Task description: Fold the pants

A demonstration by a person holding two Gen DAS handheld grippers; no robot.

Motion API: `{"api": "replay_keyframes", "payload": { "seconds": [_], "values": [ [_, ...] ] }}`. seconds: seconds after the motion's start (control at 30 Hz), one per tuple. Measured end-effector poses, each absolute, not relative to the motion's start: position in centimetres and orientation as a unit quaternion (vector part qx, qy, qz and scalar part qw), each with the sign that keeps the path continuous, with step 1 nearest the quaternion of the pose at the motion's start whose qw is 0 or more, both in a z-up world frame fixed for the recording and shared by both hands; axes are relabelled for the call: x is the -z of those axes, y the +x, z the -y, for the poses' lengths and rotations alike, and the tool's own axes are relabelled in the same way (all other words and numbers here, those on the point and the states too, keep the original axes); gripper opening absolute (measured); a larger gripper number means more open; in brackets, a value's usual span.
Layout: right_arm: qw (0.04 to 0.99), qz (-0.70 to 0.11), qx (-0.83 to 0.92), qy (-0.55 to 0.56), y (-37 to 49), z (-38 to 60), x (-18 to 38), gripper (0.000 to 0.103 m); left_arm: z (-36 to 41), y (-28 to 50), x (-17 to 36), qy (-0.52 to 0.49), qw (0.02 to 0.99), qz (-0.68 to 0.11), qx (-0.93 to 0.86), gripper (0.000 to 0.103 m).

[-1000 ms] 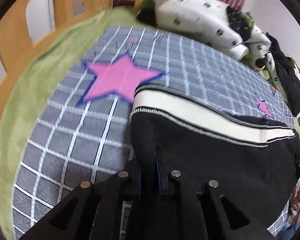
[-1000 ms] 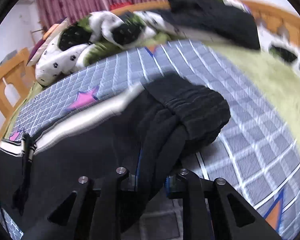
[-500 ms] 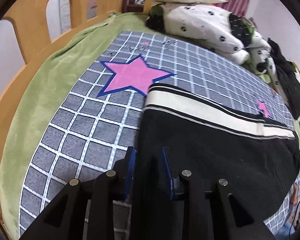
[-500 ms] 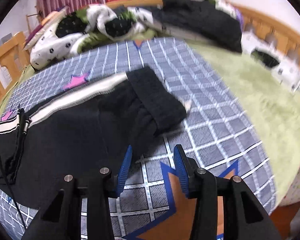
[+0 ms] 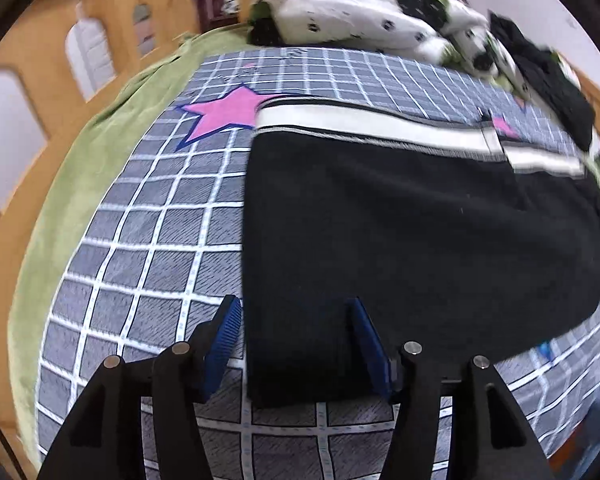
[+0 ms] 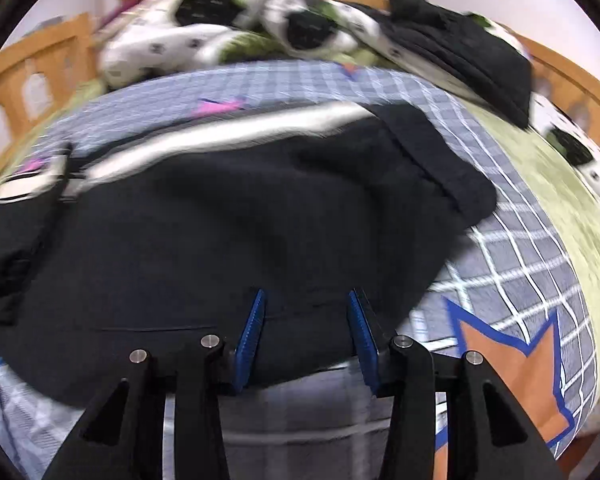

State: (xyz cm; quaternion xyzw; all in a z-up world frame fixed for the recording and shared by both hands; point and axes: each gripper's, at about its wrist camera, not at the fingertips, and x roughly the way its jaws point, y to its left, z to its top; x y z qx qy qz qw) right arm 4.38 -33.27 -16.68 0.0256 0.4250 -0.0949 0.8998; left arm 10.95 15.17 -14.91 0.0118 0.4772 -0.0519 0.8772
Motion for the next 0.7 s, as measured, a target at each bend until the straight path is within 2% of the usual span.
{"api": "replay_keyframes", "payload": {
  "seconds": [0.1, 0.23, 0.5, 0.53, 0.57, 0.63, 0.7],
  "values": [
    [0.916, -0.396, 0.056, 0.018, 4.1, 29.6, 13.5, 0.044, -16.8, 11.6, 14.5, -0.03, 0.877, -0.478, 0.04, 0.056],
    [0.916, -0.393, -0.03, 0.074, 5.0, 24.8, 11.8, 0.044, -18.6, 11.8, 14.4, -0.078, 0.875, -0.476, 0.033, 0.055],
    [0.889, -0.425, -0.1, 0.137, 7.1, 17.3, 15.1, 0.043, -19.9, 11.5, 14.6, -0.099, 0.876, -0.47, 0.035, 0.055],
    [0.885, -0.435, -0.099, 0.131, 7.3, 16.6, 15.7, 0.031, -19.9, 11.4, 14.6, -0.096, 0.877, -0.47, 0.036, 0.055],
    [0.881, -0.442, -0.104, 0.129, 7.3, 15.9, 16.2, 0.01, -19.8, 11.3, 14.6, -0.092, 0.878, -0.468, 0.038, 0.055],
    [0.88, -0.447, -0.114, 0.117, 7.4, 15.4, 16.4, 0.008, -19.7, 11.1, 14.5, -0.086, 0.88, -0.466, 0.041, 0.055],
    [0.895, -0.412, -0.136, 0.105, 5.8, 15.3, 14.9, 0.007, -19.9, 11.0, 14.5, -0.096, 0.875, -0.471, 0.051, 0.055]
  ]
}}
